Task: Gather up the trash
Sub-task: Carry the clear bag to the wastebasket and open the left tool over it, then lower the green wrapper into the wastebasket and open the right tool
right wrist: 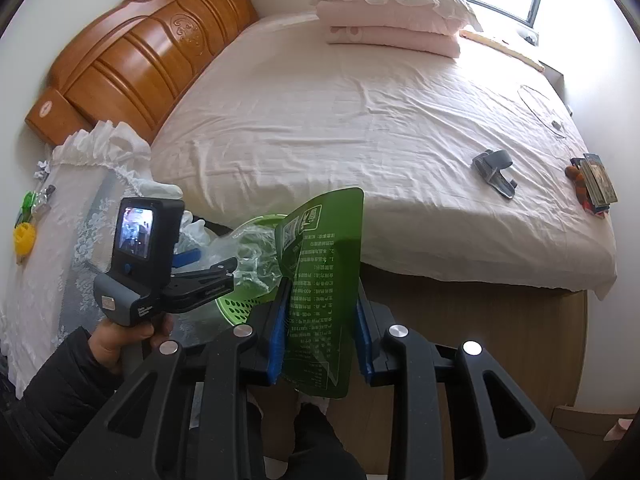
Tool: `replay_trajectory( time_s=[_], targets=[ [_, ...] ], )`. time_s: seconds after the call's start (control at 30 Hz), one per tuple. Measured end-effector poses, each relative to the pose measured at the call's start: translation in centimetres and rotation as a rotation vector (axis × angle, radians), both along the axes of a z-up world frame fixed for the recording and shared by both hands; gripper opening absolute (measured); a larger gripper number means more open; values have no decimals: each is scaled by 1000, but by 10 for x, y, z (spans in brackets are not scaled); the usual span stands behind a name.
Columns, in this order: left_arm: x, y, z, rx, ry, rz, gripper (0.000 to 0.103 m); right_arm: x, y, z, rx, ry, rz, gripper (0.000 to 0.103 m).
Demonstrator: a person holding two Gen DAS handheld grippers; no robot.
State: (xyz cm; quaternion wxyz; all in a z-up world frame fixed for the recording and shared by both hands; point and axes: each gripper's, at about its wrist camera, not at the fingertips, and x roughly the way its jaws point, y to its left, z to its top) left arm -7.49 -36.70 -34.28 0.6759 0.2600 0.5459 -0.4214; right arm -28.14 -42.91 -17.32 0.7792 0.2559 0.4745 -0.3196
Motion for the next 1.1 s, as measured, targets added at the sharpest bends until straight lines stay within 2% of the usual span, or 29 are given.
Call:
replay_trajectory(
  time_s=[0.1,0.3,0.47,0.6,0.8,1.0,1.1],
  targets=[
    [3,1,4,-6,2,2,76,1,0,1,-1,-4,5,29],
    [7,10,28,-53,-8,24,88,7,5,3,-6,-17,17,29],
    [5,17,57,-101,-33,22,89,15,8,7,-17,-29,35,29],
    [2,33,92,-146,-48,41,89,24,9,3,-14,-46,48,29],
    [-4,96,169,-227,-131,140,95,53,8,-38,44,-49,72,29],
    [-3,155,207,-216,-197,226,95,91,16,-98,118,-10,117,30],
    [4,180,212,-203,-213,270,95,106,22,-124,145,10,135,30]
  ],
)
